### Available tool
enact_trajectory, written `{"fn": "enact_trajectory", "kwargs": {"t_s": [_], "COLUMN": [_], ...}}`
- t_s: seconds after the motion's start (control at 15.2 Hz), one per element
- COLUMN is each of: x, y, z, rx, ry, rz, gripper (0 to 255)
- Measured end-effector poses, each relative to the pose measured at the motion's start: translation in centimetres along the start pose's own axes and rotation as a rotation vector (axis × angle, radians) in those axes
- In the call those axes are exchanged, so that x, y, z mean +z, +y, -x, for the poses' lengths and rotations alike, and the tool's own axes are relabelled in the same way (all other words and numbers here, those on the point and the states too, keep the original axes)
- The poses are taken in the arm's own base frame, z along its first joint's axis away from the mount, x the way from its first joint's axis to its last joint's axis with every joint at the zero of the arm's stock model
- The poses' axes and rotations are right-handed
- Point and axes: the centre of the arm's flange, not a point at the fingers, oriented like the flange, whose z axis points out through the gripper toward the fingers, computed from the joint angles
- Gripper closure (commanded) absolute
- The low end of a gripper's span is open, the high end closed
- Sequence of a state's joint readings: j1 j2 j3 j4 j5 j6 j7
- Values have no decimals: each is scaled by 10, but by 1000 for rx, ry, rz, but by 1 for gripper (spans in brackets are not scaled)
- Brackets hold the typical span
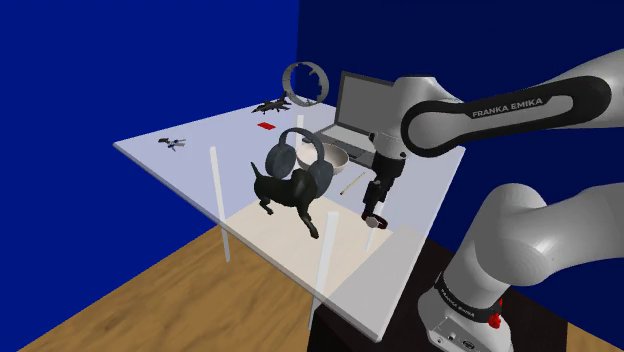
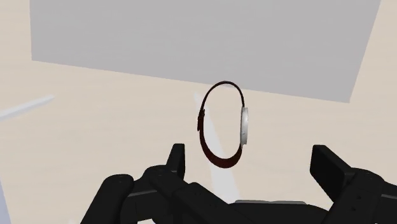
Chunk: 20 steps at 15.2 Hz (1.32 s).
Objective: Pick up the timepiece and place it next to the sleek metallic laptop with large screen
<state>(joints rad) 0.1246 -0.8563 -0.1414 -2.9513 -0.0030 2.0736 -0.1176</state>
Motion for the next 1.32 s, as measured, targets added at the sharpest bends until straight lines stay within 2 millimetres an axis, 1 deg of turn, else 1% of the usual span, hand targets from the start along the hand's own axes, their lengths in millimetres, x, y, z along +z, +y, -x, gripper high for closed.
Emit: {"fn": "enact_trajectory", "kwargs": {"t_s": [0.26, 0.59, 0.66, 1.32], "x": [17, 20, 20, 20], "y": [-2, -2, -2, -2], "z": [0, 1, 1, 0], "rx": [0, 0, 0, 0], "ry": [0, 1, 1, 1], "rz": [0, 0, 0, 0], "gripper": [0, 0, 255, 255]}}
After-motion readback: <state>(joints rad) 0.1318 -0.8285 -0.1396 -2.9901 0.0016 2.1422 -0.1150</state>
